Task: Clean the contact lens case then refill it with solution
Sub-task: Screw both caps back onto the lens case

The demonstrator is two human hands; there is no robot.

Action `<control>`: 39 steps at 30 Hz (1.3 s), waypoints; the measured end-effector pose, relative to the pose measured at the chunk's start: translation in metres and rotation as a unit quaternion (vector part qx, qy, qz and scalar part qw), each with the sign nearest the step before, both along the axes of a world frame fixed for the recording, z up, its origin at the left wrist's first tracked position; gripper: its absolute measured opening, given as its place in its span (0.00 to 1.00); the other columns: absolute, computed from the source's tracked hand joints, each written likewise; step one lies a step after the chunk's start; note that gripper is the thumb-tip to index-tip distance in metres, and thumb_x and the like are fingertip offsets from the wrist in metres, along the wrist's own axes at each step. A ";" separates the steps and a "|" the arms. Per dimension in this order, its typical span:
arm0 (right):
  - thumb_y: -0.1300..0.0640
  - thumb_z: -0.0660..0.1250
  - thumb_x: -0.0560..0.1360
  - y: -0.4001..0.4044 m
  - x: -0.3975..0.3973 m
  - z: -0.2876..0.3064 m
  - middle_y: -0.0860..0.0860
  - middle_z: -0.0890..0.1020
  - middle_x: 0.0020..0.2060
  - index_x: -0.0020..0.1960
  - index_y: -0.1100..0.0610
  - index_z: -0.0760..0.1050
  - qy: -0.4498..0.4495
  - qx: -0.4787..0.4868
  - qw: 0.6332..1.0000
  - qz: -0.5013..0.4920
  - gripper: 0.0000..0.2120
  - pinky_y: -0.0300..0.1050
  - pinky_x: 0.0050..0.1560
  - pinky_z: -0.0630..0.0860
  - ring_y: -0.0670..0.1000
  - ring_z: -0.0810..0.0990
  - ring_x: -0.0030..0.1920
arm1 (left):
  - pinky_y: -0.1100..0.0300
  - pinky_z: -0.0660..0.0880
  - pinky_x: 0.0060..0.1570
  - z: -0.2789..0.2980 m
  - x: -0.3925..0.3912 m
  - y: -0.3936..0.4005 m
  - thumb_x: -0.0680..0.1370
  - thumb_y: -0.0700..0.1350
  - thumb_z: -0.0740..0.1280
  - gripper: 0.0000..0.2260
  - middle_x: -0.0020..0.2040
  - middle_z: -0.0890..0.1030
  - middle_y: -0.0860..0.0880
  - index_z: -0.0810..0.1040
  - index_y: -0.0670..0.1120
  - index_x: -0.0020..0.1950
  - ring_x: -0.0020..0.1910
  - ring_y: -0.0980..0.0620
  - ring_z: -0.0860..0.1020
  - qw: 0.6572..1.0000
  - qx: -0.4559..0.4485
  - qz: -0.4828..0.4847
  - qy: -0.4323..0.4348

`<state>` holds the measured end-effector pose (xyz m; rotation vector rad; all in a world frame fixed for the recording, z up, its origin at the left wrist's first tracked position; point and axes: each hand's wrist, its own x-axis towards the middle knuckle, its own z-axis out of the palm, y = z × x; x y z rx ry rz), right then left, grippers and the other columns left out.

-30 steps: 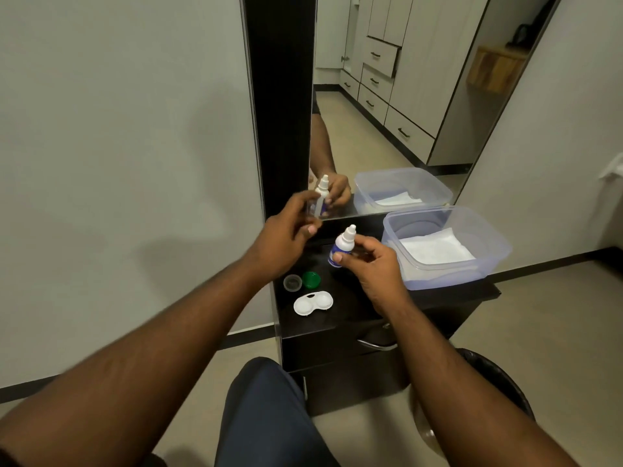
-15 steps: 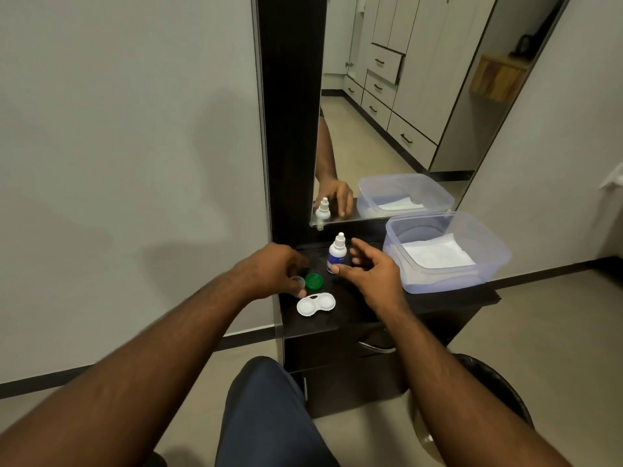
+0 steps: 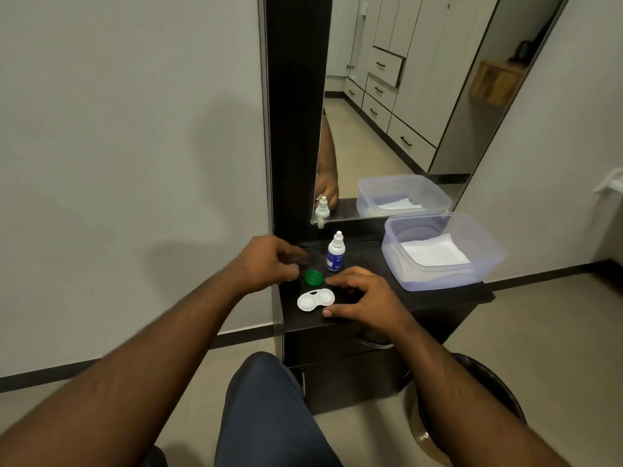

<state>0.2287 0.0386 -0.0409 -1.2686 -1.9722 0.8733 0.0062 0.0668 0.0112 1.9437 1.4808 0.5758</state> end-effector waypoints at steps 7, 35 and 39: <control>0.50 0.80 0.61 0.003 -0.002 0.002 0.40 0.79 0.50 0.56 0.49 0.80 -0.033 -0.010 0.999 0.002 0.24 0.36 0.54 0.74 0.40 0.76 0.53 | 0.57 0.81 0.46 -0.010 -0.004 -0.029 0.72 0.36 0.72 0.05 0.45 0.84 0.44 0.84 0.46 0.44 0.46 0.46 0.83 0.953 -0.047 0.138 -0.266; 0.50 0.78 0.64 0.004 -0.005 0.002 0.39 0.80 0.46 0.49 0.48 0.82 -0.073 0.019 0.997 -0.005 0.15 0.40 0.54 0.73 0.41 0.74 0.53 | 0.67 0.68 0.47 -0.053 0.030 -0.070 0.75 0.49 0.70 0.15 0.55 0.80 0.50 0.81 0.48 0.61 0.48 0.57 0.74 0.979 0.170 0.106 0.032; 0.51 0.77 0.64 0.004 -0.004 0.003 0.39 0.79 0.46 0.50 0.49 0.82 -0.076 0.019 0.997 -0.004 0.15 0.39 0.54 0.73 0.42 0.74 0.53 | 0.65 0.66 0.43 -0.053 0.035 -0.070 0.74 0.49 0.72 0.13 0.52 0.79 0.46 0.82 0.44 0.54 0.45 0.55 0.72 0.972 0.191 0.118 0.069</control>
